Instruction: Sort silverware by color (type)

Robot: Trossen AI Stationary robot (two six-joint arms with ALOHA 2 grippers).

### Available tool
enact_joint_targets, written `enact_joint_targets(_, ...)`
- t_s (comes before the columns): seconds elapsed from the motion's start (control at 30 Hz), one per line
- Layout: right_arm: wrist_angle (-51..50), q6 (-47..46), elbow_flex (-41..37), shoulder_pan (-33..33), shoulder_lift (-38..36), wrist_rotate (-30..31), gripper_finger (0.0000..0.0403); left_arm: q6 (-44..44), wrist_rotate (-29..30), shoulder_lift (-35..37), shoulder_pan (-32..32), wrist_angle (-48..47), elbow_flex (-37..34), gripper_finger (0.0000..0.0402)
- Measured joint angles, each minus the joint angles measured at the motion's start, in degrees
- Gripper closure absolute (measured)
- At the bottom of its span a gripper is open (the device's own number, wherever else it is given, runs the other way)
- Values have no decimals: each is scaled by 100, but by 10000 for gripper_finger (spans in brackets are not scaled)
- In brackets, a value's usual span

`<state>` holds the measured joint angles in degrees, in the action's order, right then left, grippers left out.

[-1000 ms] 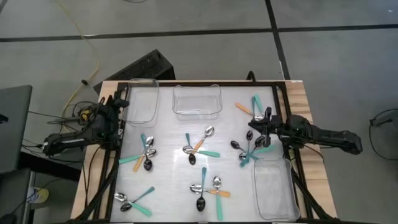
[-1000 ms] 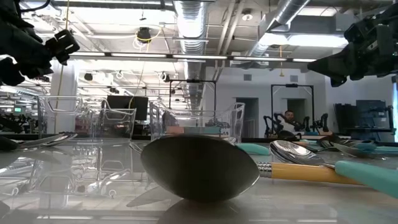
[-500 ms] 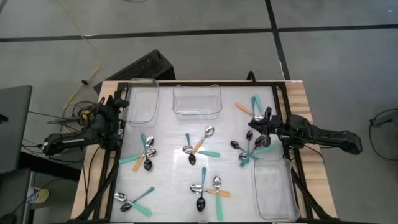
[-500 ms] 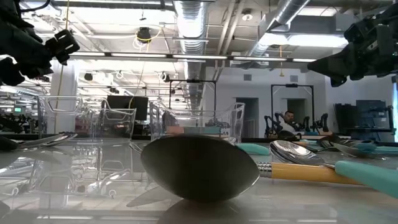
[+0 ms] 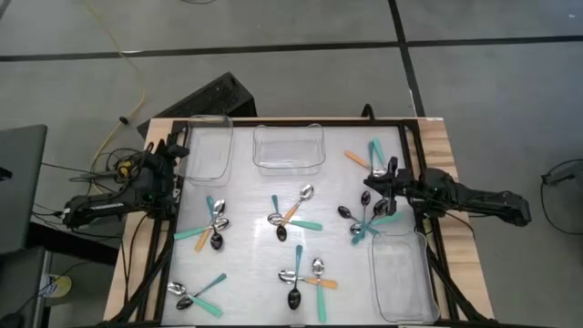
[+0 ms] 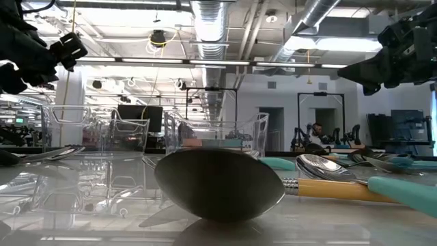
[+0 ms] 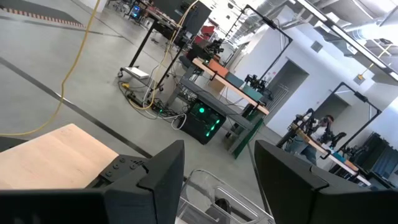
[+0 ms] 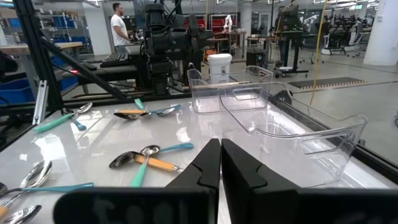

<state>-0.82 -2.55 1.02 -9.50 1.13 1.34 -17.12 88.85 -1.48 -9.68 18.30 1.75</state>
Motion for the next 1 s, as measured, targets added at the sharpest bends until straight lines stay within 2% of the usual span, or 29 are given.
enact_joint_targets(0.8, -1, 0, 0, 0, -2, 0, 363, -52, -8, 0, -1, 0, -1, 219)
enact_joint_targets(1.0, 12, 2, -1, -2, -2, 4, 363, -233, -237, 0, 1, 0, -1, 219)
